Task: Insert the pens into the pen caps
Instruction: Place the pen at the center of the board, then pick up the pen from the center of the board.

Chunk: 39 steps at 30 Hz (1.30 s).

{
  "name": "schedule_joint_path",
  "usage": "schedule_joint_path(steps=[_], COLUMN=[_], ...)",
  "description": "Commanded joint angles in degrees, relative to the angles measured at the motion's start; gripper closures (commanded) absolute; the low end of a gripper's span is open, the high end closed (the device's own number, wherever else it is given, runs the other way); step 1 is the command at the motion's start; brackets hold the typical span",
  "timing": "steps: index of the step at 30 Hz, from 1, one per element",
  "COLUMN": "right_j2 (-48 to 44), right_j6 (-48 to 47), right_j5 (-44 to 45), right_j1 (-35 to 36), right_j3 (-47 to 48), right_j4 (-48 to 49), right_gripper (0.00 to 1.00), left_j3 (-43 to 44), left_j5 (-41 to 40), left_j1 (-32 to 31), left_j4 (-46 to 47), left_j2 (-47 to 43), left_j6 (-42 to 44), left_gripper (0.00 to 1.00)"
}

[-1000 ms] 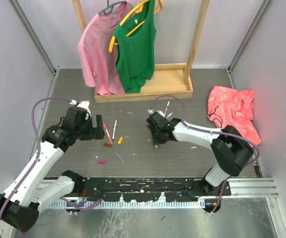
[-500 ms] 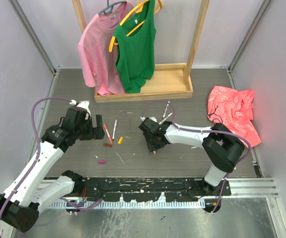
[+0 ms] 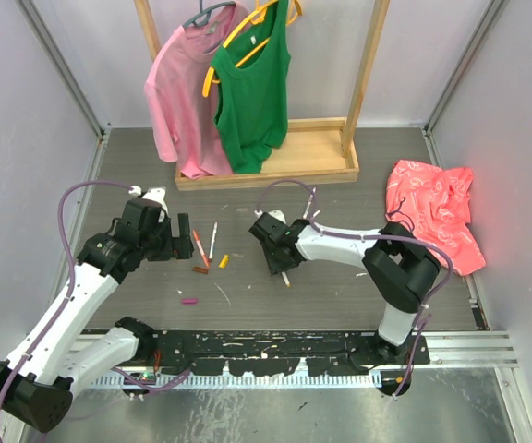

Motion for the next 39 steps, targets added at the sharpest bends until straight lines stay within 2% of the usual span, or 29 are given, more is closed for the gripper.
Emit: schedule_joint_path(steps=[1,7,12,16,21,29,35,39], right_j2=[2.65,3.2,3.47,3.3,0.32,-13.42,-21.99,-24.83], right_j6=[-0.61,-0.7,-1.25,-2.08,-2.9,-1.29,5.65,8.04], right_j5=[2.95,0.86,-2.18,-3.83,-3.64,-4.56,-4.51,-0.04], right_j1=[0.14,-0.68,-1.68,-1.98,-1.98,-1.94,-1.81,-1.81], right_j3=[1.99,0.98,-0.02,-0.4,-0.72,-5.36,-14.74,-14.56], right_j4=[0.51,0.54,0.74,1.11,2.33,12.07,28.63,32.58], right_gripper=[0.64,0.65,0.71,0.87,0.99,1.0,1.0,1.0], left_j3=[0.33,0.27,0.38,0.49,0.52,-0.82,0.04,-0.6], left_j5=[-0.88,-1.18,-1.23,-1.24,-1.36,3.35,8.33,11.23], left_j1=[0.22,0.21,0.22,0.21,0.18,0.2,0.22,0.22], left_j4=[2.16,2.04,1.95,1.97,2.14,4.77,5.98,8.65], left_j2=[-0.51,-0.45,-0.26,-0.23,-0.97,-5.59,-8.95,-11.16], left_j6=[0.46,0.37,0.37,0.37,0.35,0.11,-0.39,-2.19], left_gripper=[0.02,0.02,0.02,0.02,0.02,0.02,0.02,0.02])
